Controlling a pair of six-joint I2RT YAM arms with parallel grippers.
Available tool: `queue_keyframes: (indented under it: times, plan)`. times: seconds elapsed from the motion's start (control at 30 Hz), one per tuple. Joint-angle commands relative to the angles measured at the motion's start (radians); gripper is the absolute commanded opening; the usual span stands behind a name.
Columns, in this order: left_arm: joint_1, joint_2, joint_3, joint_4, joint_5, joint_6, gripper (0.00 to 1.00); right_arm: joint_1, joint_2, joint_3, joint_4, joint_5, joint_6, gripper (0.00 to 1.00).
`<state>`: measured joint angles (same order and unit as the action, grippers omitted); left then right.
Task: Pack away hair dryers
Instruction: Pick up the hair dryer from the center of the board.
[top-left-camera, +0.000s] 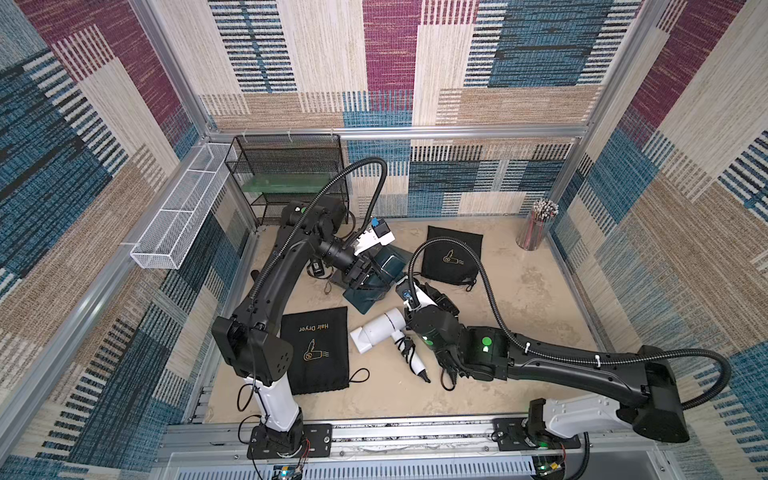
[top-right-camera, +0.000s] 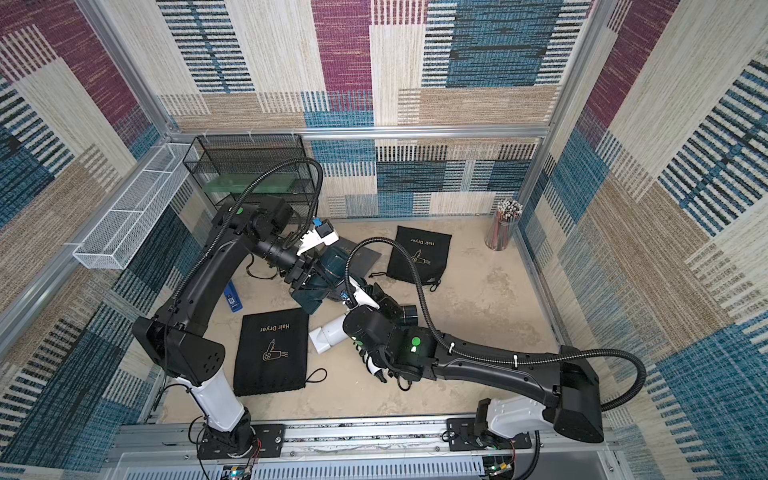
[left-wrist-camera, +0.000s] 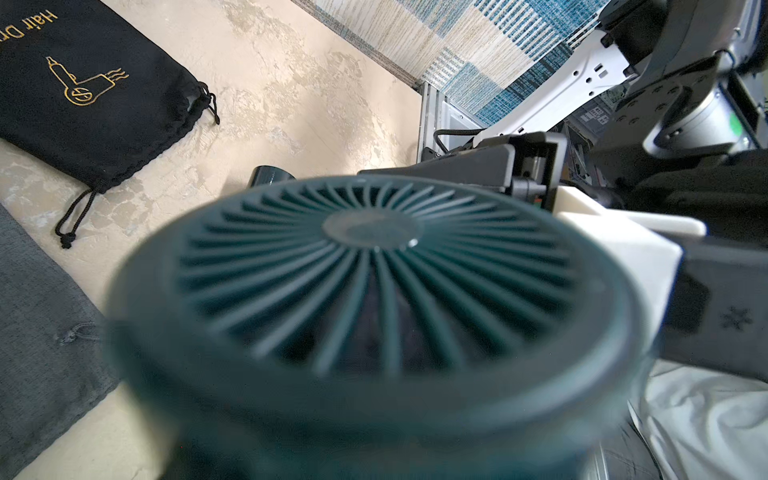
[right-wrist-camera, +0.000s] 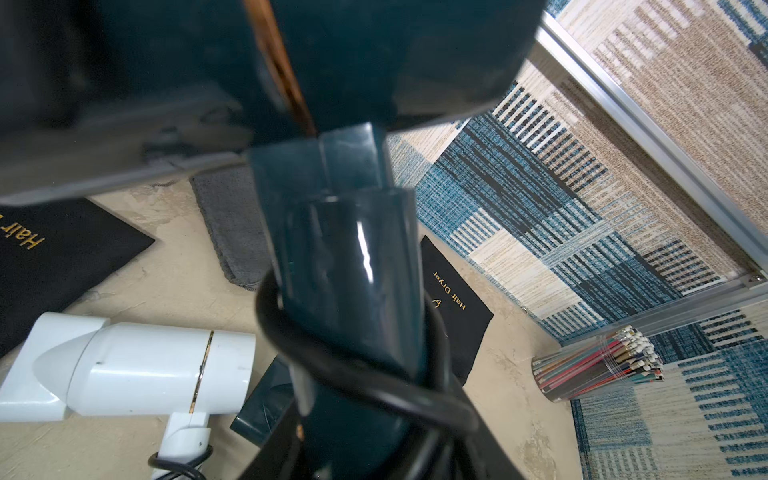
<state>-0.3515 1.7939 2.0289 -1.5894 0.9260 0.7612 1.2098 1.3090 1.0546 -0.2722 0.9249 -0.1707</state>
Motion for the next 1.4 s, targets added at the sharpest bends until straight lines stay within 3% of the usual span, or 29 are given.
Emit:
queue_keyframes:
  times: [0.0, 0.17, 0.27, 0.3, 0.4, 0.43, 0.47, 0.53, 0.6, 0.7, 0.83, 1.0, 1.37]
  plan:
    - [-0.015, -0.007, -0.004, -0.078, 0.053, -0.003, 0.76, 0.001, 0.004, 0.021, 0.14, 0.006, 0.013, 0.0]
    - [-0.024, -0.013, -0.019, -0.083, 0.03, 0.003, 0.8, 0.002, 0.002, 0.021, 0.151, 0.005, 0.003, 0.0]
    - [-0.025, -0.009, -0.008, -0.09, 0.025, 0.013, 0.71, 0.003, 0.006, 0.019, 0.148, 0.006, 0.005, 0.0]
    - [-0.026, -0.009, -0.003, -0.09, 0.024, 0.015, 0.65, 0.003, 0.007, 0.018, 0.143, 0.006, 0.008, 0.0]
    - [-0.025, -0.004, 0.015, -0.089, 0.01, 0.013, 0.18, 0.002, 0.011, 0.026, 0.12, 0.004, 0.018, 0.03]
    - [-0.026, 0.003, 0.026, -0.09, -0.003, 0.006, 0.06, 0.002, 0.013, 0.031, 0.111, 0.0, 0.02, 0.07]
    - [-0.026, 0.009, 0.037, -0.091, -0.015, -0.003, 0.0, 0.002, 0.018, 0.039, 0.096, -0.004, 0.026, 0.19]
    - [-0.025, 0.023, 0.054, -0.091, -0.042, -0.019, 0.0, 0.0, 0.027, 0.07, 0.044, 0.011, 0.088, 0.48]
    - [-0.026, 0.025, 0.057, -0.097, -0.046, -0.014, 0.0, -0.009, 0.03, 0.099, -0.018, -0.025, 0.119, 0.62]
    - [-0.026, 0.014, 0.053, -0.145, 0.004, 0.061, 0.0, -0.026, 0.03, 0.153, -0.133, -0.126, 0.144, 0.76]
    - [-0.025, -0.026, 0.047, -0.169, 0.026, 0.145, 0.0, -0.055, 0.021, 0.236, -0.298, -0.362, 0.167, 0.77]
    - [-0.026, -0.076, 0.025, -0.173, 0.032, 0.253, 0.0, -0.095, -0.041, 0.266, -0.361, -0.608, 0.185, 0.78]
    - [-0.026, -0.096, 0.019, -0.173, 0.118, 0.305, 0.0, -0.411, -0.209, 0.199, -0.329, -1.217, 0.212, 0.77]
